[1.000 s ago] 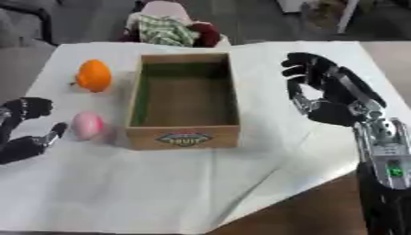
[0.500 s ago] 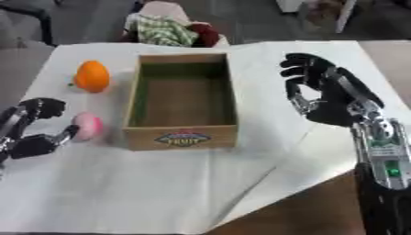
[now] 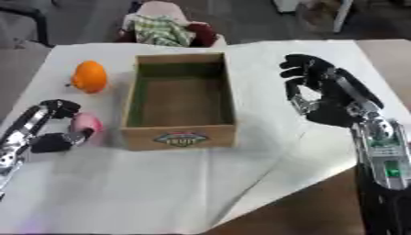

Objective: Pick up objects on the table and place them in the box.

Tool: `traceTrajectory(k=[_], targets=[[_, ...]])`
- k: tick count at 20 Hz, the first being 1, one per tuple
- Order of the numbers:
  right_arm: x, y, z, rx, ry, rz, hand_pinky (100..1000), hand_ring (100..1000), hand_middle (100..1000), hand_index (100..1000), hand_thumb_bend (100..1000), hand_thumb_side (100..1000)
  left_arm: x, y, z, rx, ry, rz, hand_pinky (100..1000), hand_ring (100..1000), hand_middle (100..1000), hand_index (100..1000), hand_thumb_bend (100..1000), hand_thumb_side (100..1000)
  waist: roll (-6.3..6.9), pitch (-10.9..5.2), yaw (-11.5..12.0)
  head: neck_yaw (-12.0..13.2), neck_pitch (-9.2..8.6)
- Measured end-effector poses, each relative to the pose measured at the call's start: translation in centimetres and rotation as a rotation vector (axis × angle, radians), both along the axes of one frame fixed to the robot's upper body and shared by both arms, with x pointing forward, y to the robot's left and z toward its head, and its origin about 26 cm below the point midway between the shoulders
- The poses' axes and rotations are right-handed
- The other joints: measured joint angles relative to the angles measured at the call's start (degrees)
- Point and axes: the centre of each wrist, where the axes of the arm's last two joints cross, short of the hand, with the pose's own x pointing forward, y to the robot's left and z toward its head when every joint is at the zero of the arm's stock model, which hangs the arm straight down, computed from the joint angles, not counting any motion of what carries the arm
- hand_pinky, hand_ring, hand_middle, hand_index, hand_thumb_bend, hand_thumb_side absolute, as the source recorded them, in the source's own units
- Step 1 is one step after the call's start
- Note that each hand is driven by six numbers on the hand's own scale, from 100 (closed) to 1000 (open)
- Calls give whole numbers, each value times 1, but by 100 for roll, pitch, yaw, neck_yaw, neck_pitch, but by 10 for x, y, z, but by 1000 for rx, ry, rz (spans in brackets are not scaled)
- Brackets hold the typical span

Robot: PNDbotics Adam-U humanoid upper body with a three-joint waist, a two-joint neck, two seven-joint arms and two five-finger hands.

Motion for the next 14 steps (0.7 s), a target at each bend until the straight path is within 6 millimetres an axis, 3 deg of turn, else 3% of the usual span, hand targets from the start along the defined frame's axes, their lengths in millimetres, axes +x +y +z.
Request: traceTrajectory(k=[7,10,14], targets=[[1,2,-1,1,3,2,787,817,801,904,100,215,12,-4,-6,31,-9,21,795,684,552,690,348,205,2,-13,1,22,15],[1,2,-2,3,4,3,787,817,801,904,100,215,12,-5,-10,22,-24,46,772,632,481,620,137,212,2,-17,3,25,16],[1,2,-2,2,4,4,787,817,801,904,100,218,12,-7,-12,4,-53,91,739,572,408,548,100,245,1,-18,5,26,16]])
